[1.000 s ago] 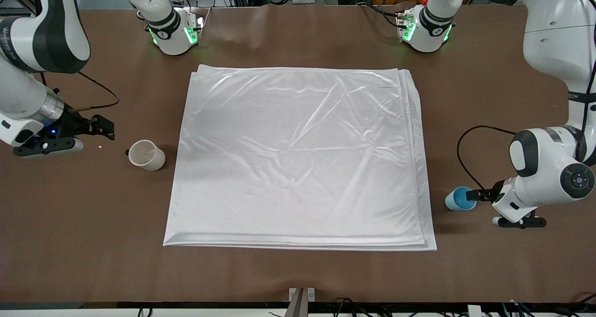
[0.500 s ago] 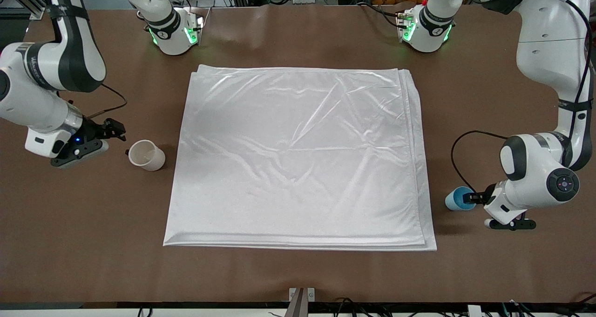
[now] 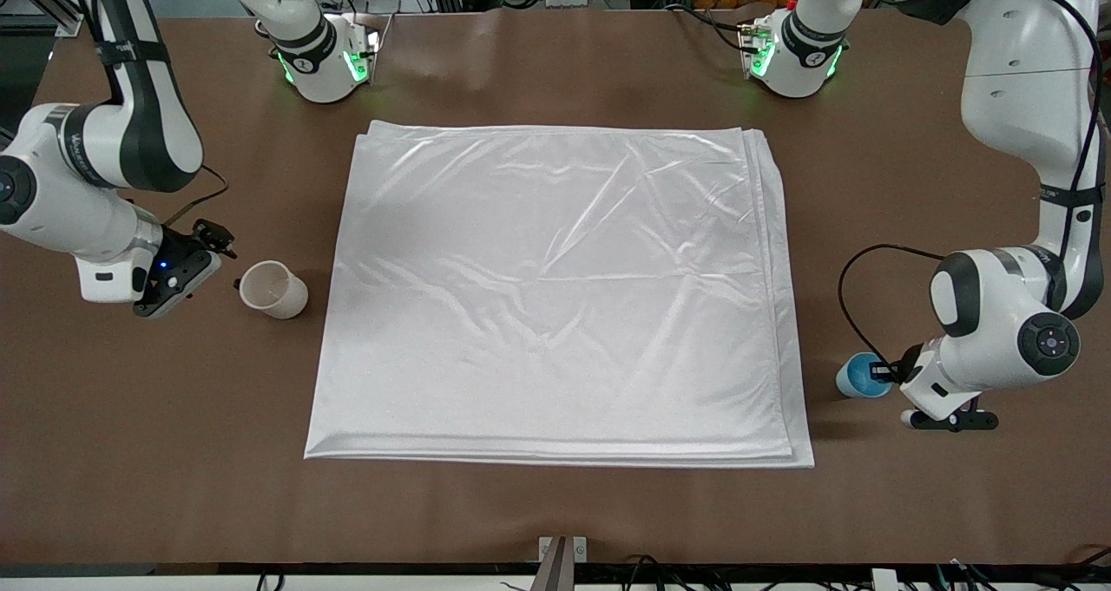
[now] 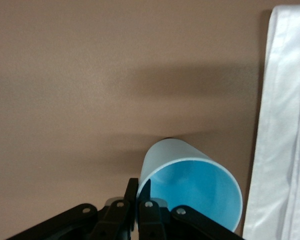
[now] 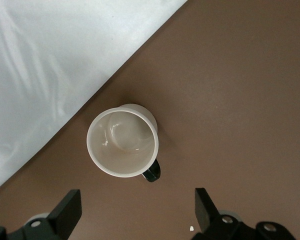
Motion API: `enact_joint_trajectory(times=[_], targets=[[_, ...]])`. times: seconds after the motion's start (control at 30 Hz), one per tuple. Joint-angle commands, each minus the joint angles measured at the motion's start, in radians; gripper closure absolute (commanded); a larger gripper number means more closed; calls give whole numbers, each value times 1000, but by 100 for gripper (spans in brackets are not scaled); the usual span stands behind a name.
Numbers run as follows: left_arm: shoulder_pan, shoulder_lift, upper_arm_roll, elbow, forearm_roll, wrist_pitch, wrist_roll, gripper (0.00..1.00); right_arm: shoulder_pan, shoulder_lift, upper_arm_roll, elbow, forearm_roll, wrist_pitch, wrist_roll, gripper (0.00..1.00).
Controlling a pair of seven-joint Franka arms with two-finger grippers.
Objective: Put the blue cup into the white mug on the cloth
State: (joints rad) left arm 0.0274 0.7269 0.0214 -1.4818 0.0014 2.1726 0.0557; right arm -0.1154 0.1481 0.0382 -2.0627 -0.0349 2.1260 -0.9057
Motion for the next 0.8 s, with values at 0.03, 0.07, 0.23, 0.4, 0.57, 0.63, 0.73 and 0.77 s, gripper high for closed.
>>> enact_joint_trajectory(times=[0.03, 0.07, 0.23, 0.4, 0.57, 0.63, 0.73, 0.77], targets=[[-1, -9, 6, 8, 3, 1, -7, 100, -46, 50, 8, -5, -11, 66, -211, 0], [-1, -15, 6, 8, 3, 1, -7, 100, -52, 57, 8, -5, -11, 72, -226, 0], [-1, -40, 6, 8, 3, -2, -4, 100, -52, 74, 8, -5, -11, 72, -284, 0], [3, -41, 6, 8, 2, -2, -5, 100, -56, 102, 8, -7, -11, 69, -403, 0], [5, -53, 6, 8, 2, -4, -5, 100, -59, 120, 6, -11, -13, 63, -513, 0], [6, -60, 6, 8, 2, -5, -5, 100, -70, 126, 6, -11, -11, 66, -539, 0], [8, -67, 6, 6, 2, -8, -4, 100, -78, 149, 6, -10, -11, 77, -561, 0], [8, -72, 6, 6, 3, -8, -4, 100, -79, 151, 6, -10, -13, 83, -565, 0]])
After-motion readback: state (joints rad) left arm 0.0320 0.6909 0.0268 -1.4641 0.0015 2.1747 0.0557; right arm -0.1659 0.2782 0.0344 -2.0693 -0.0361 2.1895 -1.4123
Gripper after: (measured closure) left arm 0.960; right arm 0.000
